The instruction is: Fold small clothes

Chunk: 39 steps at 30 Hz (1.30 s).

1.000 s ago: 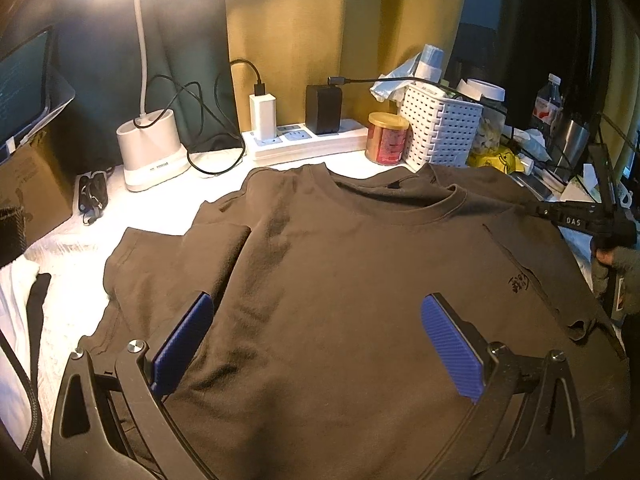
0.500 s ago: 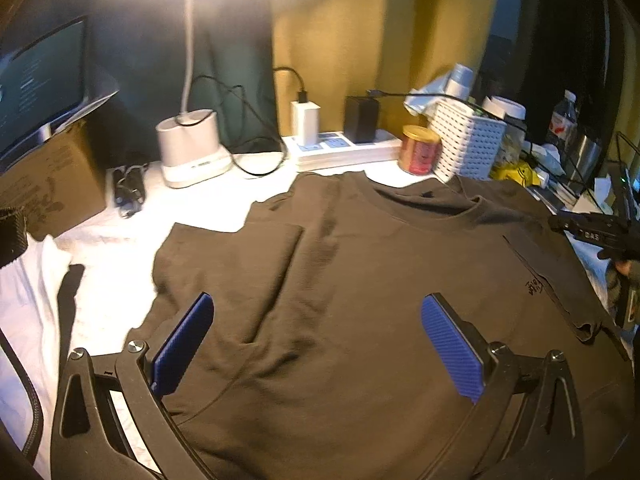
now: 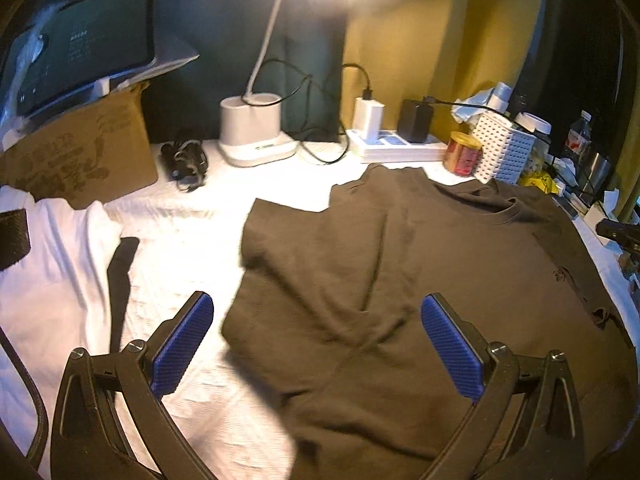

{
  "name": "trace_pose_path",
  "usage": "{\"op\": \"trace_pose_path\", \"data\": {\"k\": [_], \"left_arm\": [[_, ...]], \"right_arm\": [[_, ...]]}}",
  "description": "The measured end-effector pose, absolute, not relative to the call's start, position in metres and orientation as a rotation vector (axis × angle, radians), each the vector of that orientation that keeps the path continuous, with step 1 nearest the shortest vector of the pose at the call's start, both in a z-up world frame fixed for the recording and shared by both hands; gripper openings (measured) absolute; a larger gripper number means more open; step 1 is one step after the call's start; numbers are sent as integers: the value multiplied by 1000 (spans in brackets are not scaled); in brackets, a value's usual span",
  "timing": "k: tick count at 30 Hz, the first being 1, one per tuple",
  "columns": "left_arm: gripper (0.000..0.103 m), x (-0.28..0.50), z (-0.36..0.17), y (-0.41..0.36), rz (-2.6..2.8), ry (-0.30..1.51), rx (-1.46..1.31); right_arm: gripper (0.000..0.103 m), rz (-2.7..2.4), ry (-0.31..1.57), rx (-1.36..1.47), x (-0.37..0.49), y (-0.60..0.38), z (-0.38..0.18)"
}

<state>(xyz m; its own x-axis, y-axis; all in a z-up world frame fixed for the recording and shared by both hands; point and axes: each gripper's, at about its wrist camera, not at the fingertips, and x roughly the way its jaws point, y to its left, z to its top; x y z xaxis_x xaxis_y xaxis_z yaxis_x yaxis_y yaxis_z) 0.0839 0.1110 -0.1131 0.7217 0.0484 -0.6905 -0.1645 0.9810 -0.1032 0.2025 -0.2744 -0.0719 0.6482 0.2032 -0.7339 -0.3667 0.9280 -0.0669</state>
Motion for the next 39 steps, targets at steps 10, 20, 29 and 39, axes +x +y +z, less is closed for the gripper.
{"op": "trace_pose_path", "data": {"k": [10,20,29,39], "left_arm": [[84,108,-127,157,29,799,-209],[81,159,-143,169,-45,887,-170],[6,160,-149,165,-60,896,-126],[6,123,-130,177,108,786,-142]], "right_arm": [[36,333,832,-148,173,-249,-78],[36,333,848,-104,166,-243,-86],[36,329,853,-77,168,-253,-88],[36,368,844,-60,165,-254,-87]]}}
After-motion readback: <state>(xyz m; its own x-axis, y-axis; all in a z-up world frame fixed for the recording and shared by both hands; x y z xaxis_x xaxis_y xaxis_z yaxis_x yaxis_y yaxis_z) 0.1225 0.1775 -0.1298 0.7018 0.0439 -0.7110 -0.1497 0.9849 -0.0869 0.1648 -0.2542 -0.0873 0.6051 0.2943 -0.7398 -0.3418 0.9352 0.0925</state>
